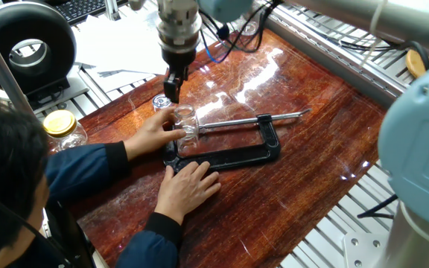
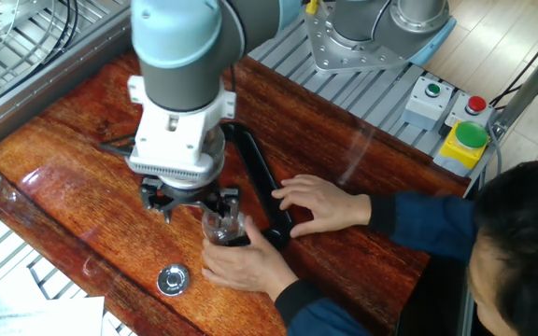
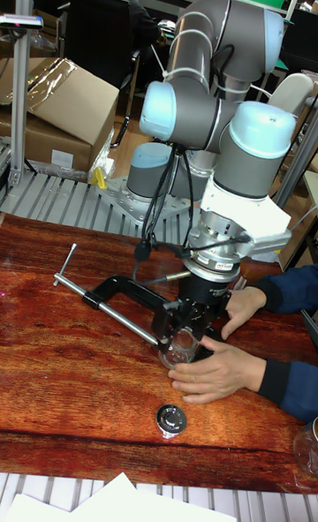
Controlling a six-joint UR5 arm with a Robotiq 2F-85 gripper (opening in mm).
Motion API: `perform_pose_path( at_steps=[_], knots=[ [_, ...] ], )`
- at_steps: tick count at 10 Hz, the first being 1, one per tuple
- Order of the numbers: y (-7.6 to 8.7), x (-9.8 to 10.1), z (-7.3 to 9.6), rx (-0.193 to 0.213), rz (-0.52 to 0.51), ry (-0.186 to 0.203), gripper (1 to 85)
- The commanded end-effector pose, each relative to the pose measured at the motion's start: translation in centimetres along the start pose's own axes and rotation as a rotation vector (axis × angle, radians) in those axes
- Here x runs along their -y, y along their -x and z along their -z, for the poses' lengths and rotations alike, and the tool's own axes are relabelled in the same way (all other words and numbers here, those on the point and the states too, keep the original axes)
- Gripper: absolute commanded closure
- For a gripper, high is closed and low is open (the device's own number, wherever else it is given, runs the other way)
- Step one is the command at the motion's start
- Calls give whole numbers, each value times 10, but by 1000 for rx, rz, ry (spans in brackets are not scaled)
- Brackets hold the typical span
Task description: Screw the lid onto the jar
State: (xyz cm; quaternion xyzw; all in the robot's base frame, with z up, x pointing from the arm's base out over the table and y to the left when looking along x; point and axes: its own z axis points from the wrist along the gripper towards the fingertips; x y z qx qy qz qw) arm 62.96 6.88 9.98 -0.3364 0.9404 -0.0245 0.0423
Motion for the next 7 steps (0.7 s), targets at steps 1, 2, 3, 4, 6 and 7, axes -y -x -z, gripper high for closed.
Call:
perform_pose_path(
  at_steps=[1, 2, 3, 4, 6, 7],
  knots=[
    [-15, 10, 6, -53, 195, 30, 467],
    [-23, 10, 12, -68, 244, 44, 750],
    [-29, 3, 19, -74, 266, 69, 843],
    [-35, 6, 21, -94, 325, 60, 843],
    [-26, -7, 21, -51, 348, 104, 843],
    [-24, -8, 21, -41, 337, 104, 843]
  ],
)
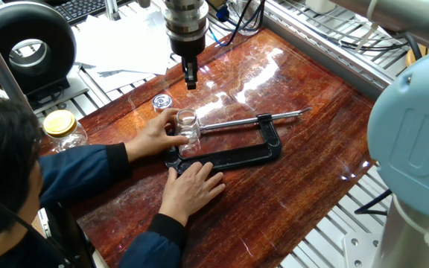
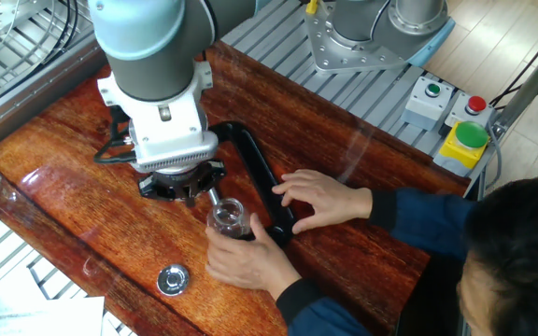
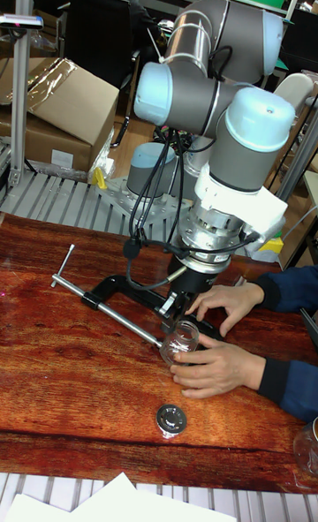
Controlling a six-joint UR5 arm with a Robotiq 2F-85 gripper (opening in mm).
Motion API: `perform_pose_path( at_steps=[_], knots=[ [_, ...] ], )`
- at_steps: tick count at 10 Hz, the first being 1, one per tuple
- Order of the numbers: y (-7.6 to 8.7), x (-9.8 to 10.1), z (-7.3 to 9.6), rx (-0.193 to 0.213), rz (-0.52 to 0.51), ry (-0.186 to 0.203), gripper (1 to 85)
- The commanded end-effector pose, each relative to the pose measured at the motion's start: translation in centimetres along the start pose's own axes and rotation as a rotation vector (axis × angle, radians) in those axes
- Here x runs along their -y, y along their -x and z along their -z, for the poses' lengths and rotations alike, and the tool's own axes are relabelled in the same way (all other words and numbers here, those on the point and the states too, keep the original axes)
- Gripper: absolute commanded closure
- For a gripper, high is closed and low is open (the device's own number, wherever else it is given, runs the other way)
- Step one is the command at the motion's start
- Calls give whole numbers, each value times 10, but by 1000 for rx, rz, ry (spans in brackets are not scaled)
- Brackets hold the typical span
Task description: Screw the lid onto the jar
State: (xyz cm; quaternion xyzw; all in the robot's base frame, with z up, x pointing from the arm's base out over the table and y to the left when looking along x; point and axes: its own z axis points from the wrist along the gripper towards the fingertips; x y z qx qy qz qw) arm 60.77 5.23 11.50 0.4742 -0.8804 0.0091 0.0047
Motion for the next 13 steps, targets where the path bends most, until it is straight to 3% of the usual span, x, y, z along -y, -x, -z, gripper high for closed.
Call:
perform_pose_path(
  at_steps=[1, 2, 3, 5, 6, 9, 10, 11, 13],
  knots=[
    [4, -4, 4, 27, 33, 18, 843],
    [6, -3, 4, 32, 40, 13, 843],
    [13, -10, 5, 61, 11, 42, 843],
    [12, 1, 4, 56, -38, 1, 843],
    [16, 0, 5, 71, -51, 6, 843],
    [9, -1, 4, 46, -29, 7, 843],
    [11, 14, 4, 43, 13, -32, 843],
    [30, 50, 3, 54, 46, -28, 843],
    [62, 89, -12, 74, 68, -35, 843]
  ],
)
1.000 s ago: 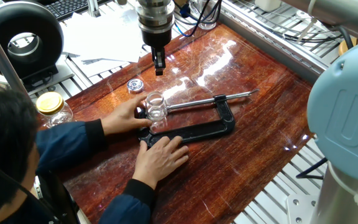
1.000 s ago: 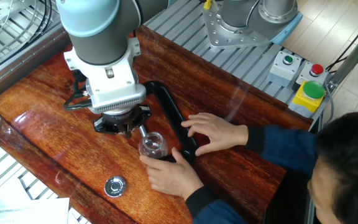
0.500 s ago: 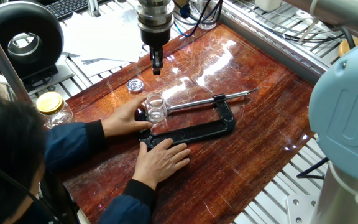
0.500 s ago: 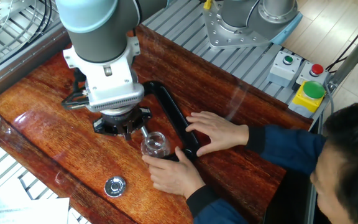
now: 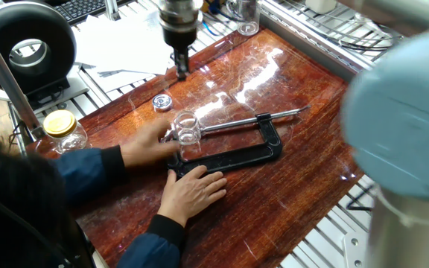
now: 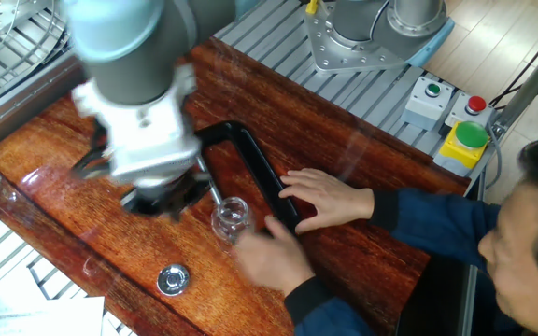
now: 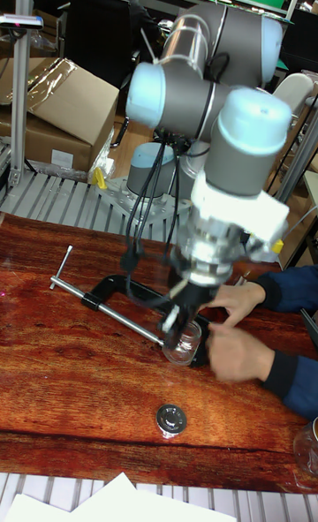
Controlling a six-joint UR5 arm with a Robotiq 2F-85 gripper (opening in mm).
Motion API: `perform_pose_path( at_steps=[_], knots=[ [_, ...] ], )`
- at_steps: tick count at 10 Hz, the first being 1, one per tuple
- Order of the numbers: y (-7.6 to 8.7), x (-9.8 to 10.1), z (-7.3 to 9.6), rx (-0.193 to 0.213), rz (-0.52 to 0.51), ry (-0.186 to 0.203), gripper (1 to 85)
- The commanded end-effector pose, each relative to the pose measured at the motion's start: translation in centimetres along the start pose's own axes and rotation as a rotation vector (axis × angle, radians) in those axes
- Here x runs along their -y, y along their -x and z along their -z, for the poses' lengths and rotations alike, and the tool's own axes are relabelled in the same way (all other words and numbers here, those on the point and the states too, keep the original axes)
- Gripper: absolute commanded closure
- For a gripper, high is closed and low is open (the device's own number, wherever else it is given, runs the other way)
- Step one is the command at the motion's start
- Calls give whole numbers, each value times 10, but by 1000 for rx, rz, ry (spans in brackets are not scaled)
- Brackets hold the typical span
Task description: Screw the lid onto the jar
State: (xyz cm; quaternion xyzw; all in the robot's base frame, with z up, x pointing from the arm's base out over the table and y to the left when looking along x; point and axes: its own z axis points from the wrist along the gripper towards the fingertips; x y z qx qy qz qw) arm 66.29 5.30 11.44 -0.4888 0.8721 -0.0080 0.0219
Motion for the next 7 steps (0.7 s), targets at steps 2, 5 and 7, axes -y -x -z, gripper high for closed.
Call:
perform_pose_path(
  at_steps=[2, 5, 7],
  knots=[
    [38, 53, -38, 22, 22, -26, 843],
    [38, 29, -43, 19, -42, 56, 747],
    [45, 32, -42, 46, 14, 45, 310]
  ],
)
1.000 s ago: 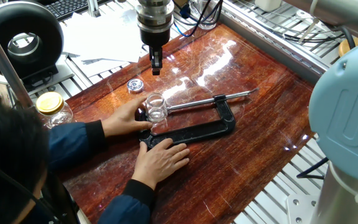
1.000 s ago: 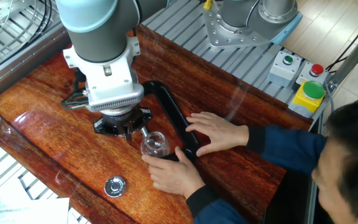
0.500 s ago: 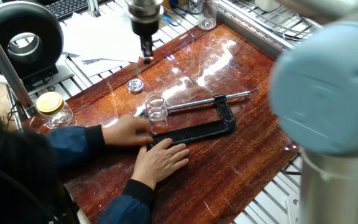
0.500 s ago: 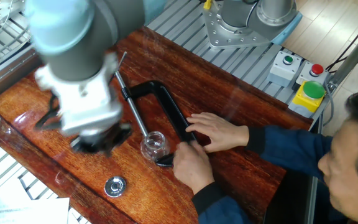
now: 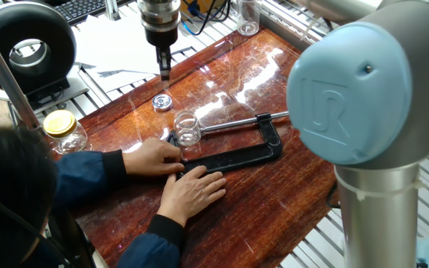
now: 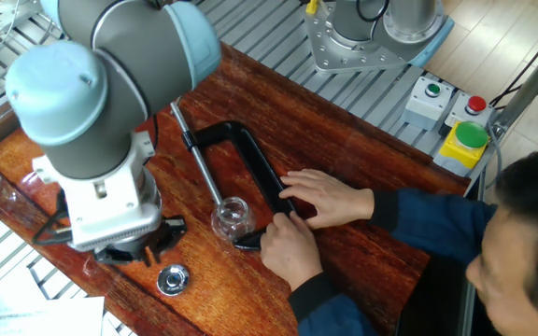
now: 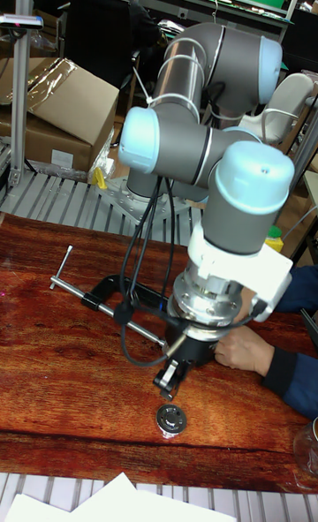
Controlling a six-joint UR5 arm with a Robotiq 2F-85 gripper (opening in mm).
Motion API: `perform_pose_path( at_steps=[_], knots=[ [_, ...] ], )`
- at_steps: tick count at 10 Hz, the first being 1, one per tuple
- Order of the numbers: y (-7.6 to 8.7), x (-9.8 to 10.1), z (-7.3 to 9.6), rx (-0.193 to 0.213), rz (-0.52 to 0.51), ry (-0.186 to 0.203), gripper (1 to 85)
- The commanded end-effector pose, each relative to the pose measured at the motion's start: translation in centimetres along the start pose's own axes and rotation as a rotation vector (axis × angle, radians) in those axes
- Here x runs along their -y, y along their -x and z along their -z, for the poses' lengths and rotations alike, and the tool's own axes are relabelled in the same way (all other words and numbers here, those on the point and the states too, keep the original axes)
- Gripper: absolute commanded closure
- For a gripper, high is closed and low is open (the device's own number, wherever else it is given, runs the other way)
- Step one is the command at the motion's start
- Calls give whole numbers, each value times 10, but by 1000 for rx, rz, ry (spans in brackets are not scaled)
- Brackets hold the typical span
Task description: Screw the lid onto the jar
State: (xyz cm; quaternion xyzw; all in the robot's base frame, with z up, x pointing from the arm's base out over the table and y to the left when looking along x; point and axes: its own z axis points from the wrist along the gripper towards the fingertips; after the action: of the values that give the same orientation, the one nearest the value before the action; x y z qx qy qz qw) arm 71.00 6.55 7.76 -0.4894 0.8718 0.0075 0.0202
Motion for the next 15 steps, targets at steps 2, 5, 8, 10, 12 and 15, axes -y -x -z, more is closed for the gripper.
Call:
perform_pose_path(
  at_steps=[2, 5, 8, 10, 12, 15],
  knots=[
    [8, 2, -4, 24, -5, 6, 270],
    [-9, -5, -3, -43, -50, 32, 273],
    [-1, -22, -2, -16, -73, 98, 273],
    [0, -17, -3, -10, -79, 78, 307],
    [-12, -17, -3, -57, -70, 78, 453],
    [-14, -23, 30, -54, -208, 89, 847]
  ],
)
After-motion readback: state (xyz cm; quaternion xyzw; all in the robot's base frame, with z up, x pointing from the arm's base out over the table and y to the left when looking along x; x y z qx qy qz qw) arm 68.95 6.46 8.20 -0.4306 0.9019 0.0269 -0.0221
